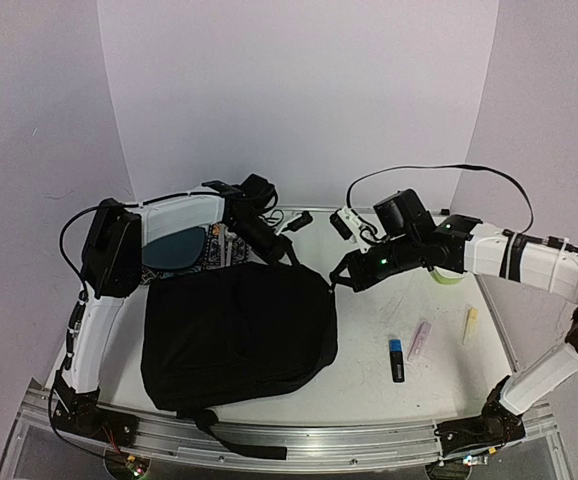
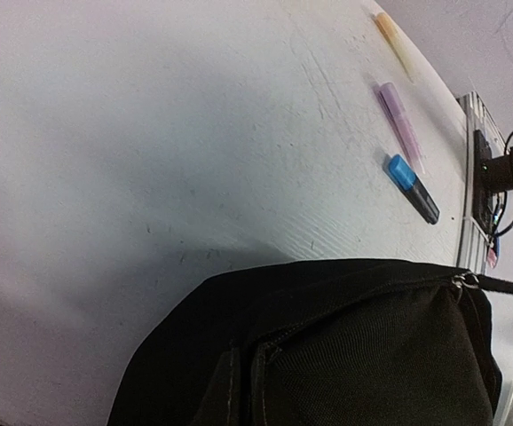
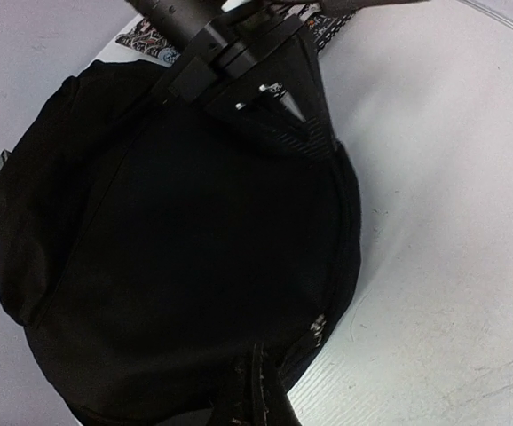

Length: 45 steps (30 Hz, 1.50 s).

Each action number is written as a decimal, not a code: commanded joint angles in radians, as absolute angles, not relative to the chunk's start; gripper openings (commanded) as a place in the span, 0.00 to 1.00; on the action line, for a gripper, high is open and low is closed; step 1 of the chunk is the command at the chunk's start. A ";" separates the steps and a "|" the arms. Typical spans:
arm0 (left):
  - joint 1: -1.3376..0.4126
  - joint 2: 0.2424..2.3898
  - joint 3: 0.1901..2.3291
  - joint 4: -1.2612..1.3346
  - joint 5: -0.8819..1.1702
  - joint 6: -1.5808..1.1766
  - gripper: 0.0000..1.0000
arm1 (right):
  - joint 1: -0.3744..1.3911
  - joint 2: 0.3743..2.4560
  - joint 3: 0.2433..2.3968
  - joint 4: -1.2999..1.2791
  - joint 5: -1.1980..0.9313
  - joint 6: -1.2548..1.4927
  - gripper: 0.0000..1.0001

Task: Pack the student bag
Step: Zip the student bag into the largest pocket of the bag.

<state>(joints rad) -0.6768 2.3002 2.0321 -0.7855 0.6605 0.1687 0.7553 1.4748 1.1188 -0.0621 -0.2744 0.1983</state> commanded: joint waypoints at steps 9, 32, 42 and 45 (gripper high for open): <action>-0.672 2.390 2.224 -0.748 0.367 -0.027 0.00 | 0.960 1.389 1.054 -0.095 -0.396 0.267 0.00; -0.645 2.385 2.244 -0.738 0.179 -0.205 0.01 | 1.118 1.378 1.120 -0.165 -0.384 0.319 0.00; -0.667 2.209 2.098 -0.702 0.183 -0.173 0.26 | 1.038 1.443 1.182 -0.182 -0.174 0.384 0.17; -0.670 2.156 2.065 -0.695 0.159 -0.174 0.41 | 0.946 1.433 1.184 -0.186 -0.207 0.396 0.26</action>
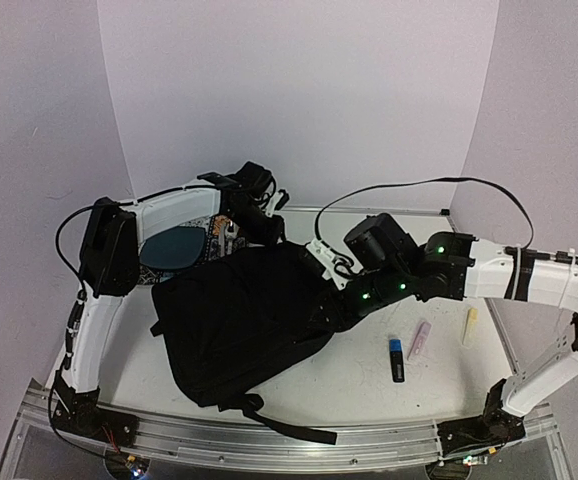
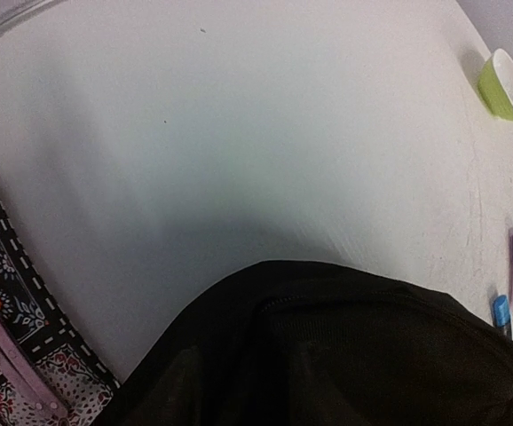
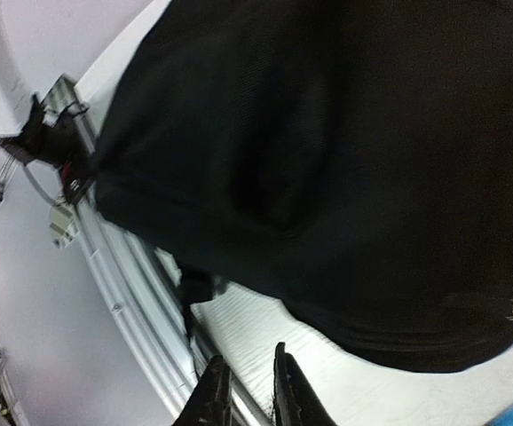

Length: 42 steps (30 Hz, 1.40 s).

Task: Pack the student bag
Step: Zip the student bag into the largest pocket of the bag, then hold the largest pocket of the student bag.

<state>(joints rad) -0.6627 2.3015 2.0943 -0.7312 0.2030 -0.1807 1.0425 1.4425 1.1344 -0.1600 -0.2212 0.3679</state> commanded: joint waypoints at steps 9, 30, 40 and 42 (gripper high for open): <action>-0.699 2.032 1.994 -0.692 0.101 -0.213 0.60 | 0.714 1.497 1.198 -0.210 -0.280 0.375 0.53; -1.041 1.963 1.830 -0.677 0.051 -0.356 0.67 | 0.593 1.774 1.316 -0.167 -0.464 0.335 0.15; -1.078 2.035 1.846 -0.652 0.073 -0.374 0.66 | 0.591 1.761 1.302 -0.138 -0.514 0.352 0.00; -1.078 2.045 1.850 -0.652 0.078 -0.371 0.64 | 0.591 1.759 1.299 -0.135 -0.517 0.353 0.00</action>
